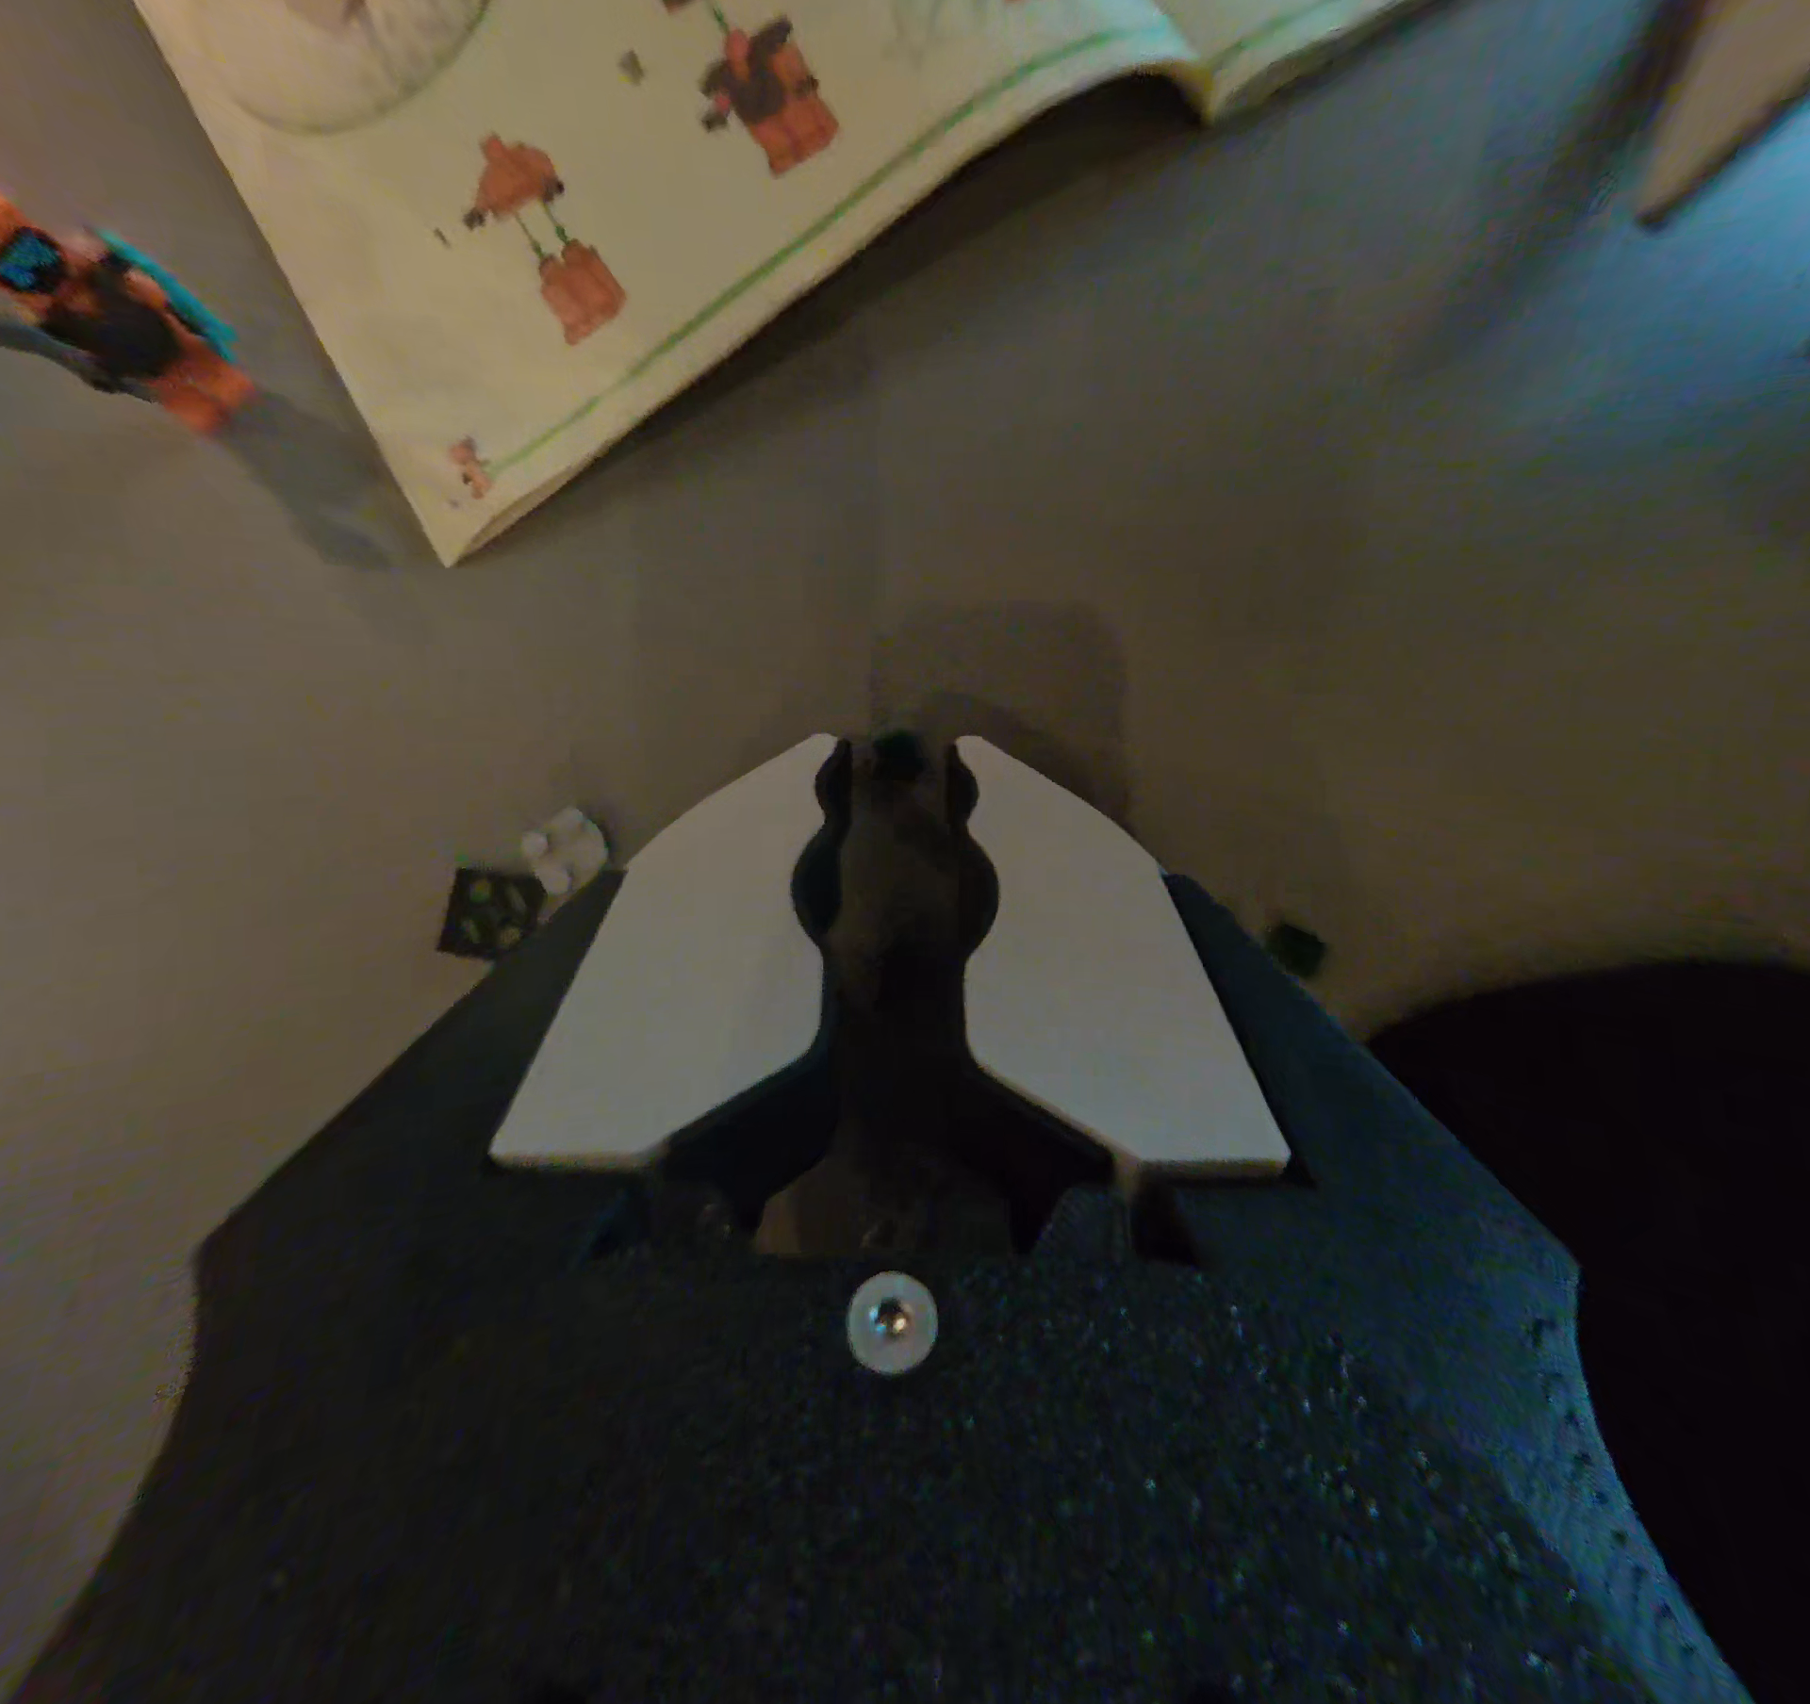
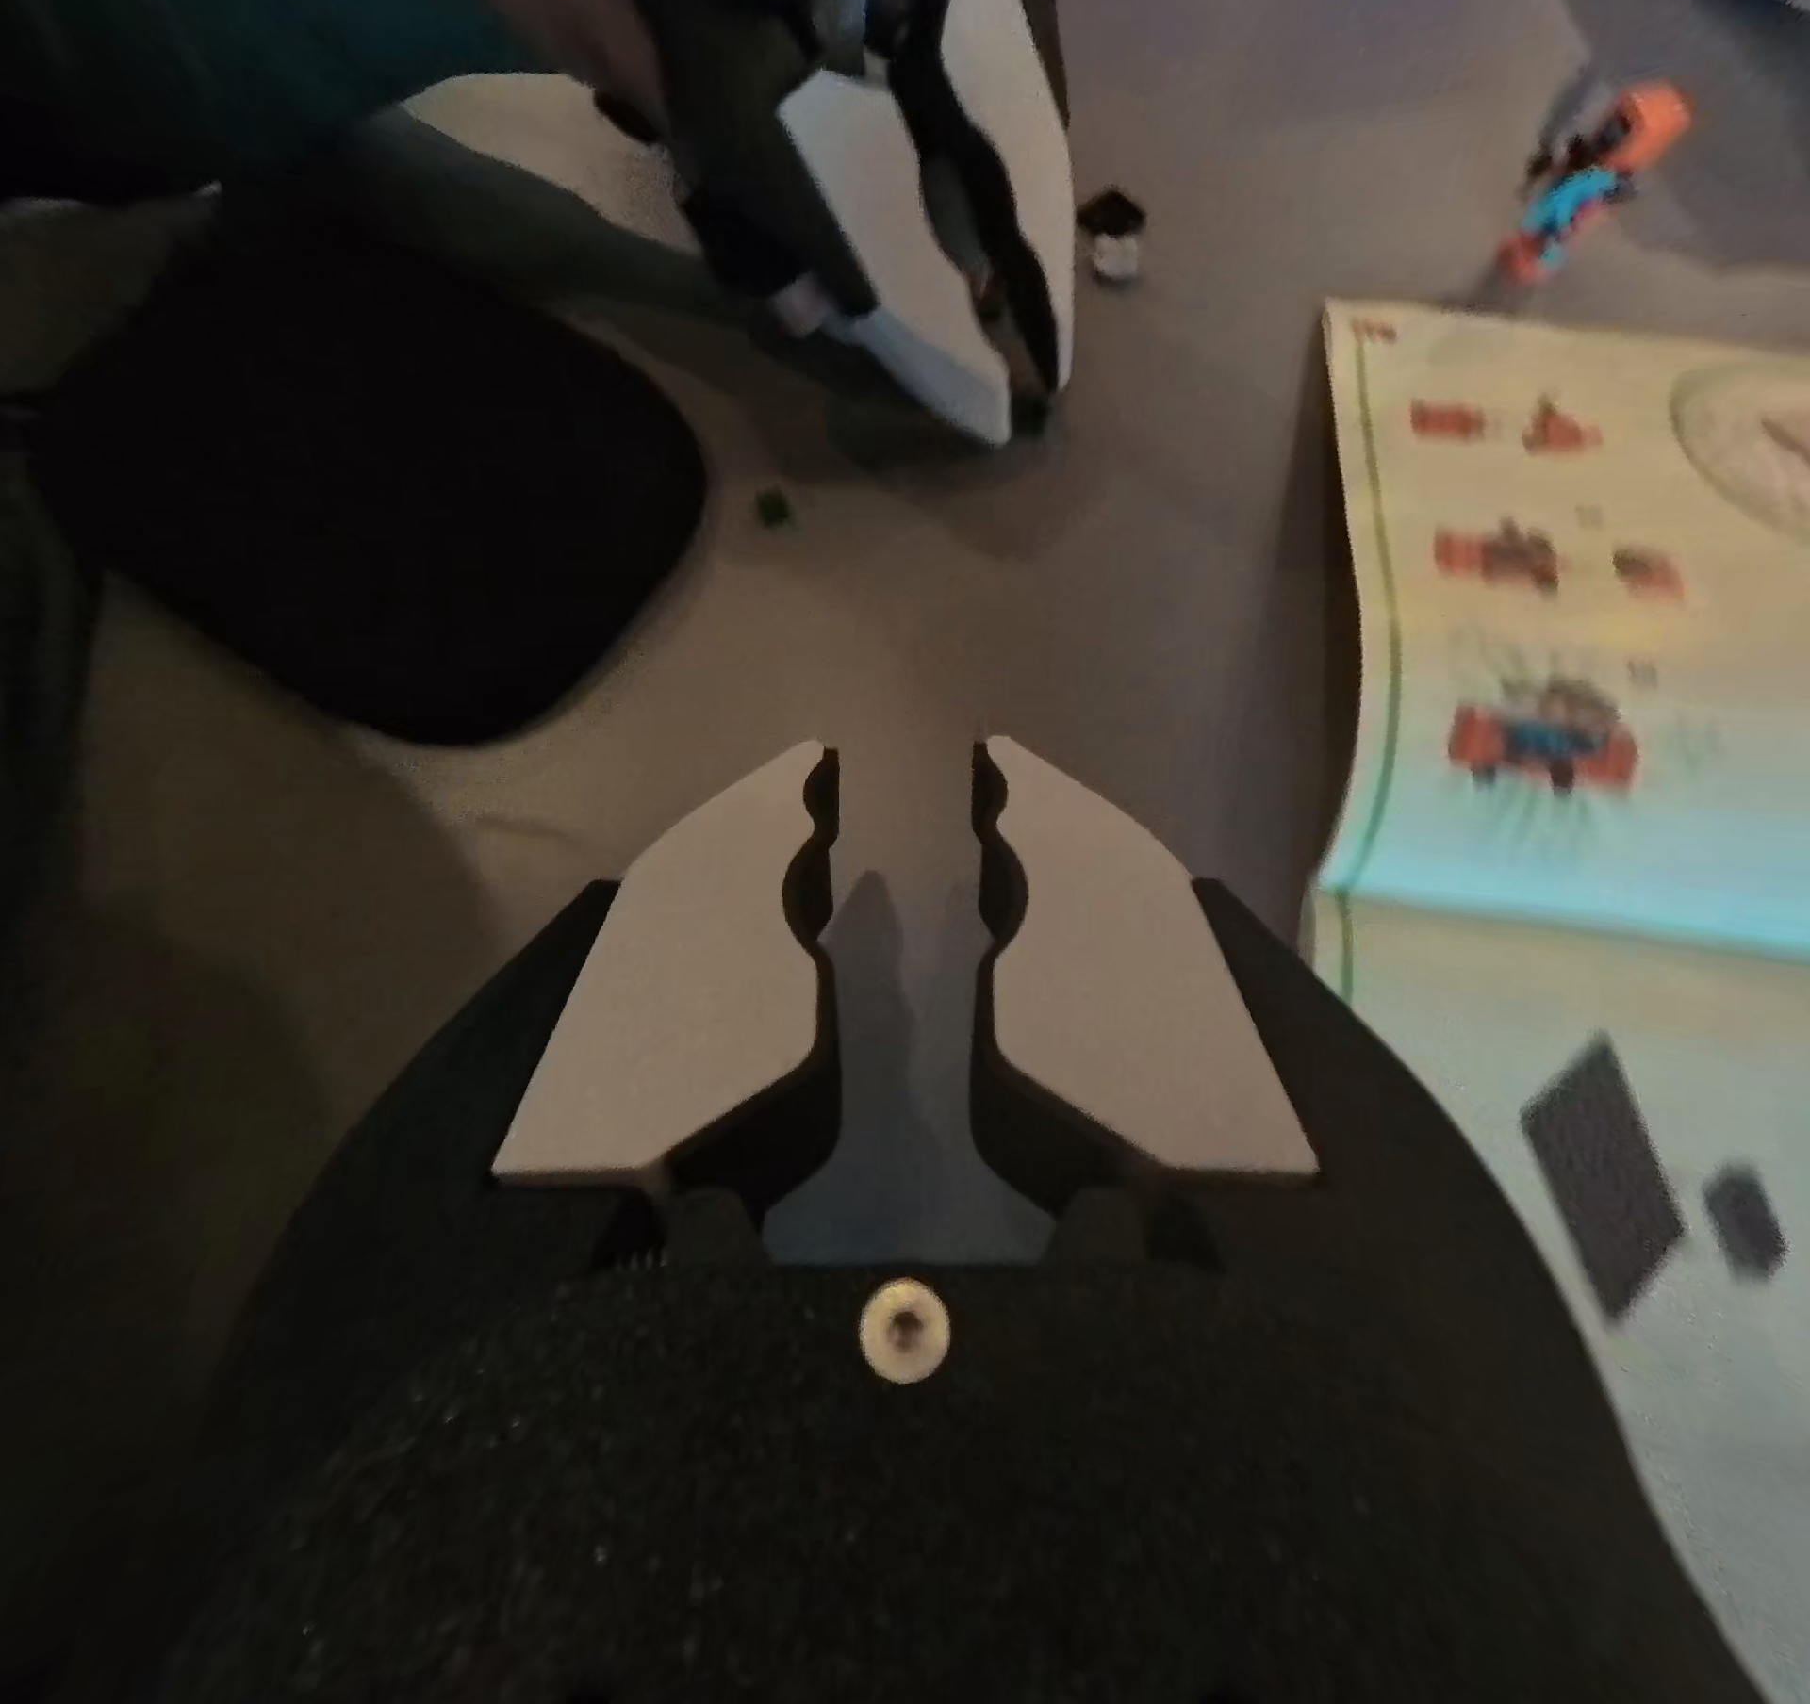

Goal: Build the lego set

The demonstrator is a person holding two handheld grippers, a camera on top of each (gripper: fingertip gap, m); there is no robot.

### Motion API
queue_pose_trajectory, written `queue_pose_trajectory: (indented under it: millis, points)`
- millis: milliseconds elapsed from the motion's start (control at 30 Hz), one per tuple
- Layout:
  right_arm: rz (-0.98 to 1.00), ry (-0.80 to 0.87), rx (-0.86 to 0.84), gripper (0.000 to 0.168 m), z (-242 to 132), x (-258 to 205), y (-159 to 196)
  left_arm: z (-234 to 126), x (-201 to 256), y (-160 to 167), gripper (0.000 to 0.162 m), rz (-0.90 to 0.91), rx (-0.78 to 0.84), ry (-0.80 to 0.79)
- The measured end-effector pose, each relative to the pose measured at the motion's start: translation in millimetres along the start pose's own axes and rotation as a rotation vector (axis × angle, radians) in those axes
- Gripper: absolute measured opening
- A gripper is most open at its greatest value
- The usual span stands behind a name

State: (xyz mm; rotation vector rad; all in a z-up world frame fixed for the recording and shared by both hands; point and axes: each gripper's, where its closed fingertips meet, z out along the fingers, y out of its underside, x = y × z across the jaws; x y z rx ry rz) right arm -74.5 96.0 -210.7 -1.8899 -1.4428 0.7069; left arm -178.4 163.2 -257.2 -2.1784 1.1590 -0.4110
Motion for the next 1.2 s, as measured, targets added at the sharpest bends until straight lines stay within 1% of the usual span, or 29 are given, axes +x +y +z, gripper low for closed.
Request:
queue_pose_trajectory:
  millis: [200, 333, 533, 733, 867, 1033, 1100, 1200]
  points:
    - [0.045, 0.017, 0.038, 0.026, -17, -2, 17, 2, 1, -1, 0.01, -0.032, -0.041, -0.005]
    - [0.062, 0.02, 0.082, 0.025, -22, 0, 16, -2, -5, 3, 0.009, -0.014, -0.069, -0.046]
    - [0.071, 0.016, 0.109, 0.026, -25, -1, 15, -19, -18, 1, 0.008, -0.029, -0.047, -0.069]
    - [0.076, 0.012, 0.112, 0.026, -25, -2, 17, -36, -49, 26, 0.008, -0.093, -0.092, -0.107]
    - [0.083, 0.01, 0.111, 0.026, -24, -2, 18, -43, -57, 36, 0.018, -0.108, -0.095, -0.115]
    - [0.09, 0.007, 0.107, 0.026, -22, -3, 20, -54, -57, 38, 0.028, -0.119, -0.056, -0.096]
    - [0.091, 0.006, 0.106, 0.026, -22, -2, 20, -60, -50, 37, 0.032, -0.085, -0.03, -0.086]
    - [0.096, 0.005, 0.106, 0.026, -21, -2, 21, -67, -21, 28, 0.028, -0.054, 0.039, -0.011]
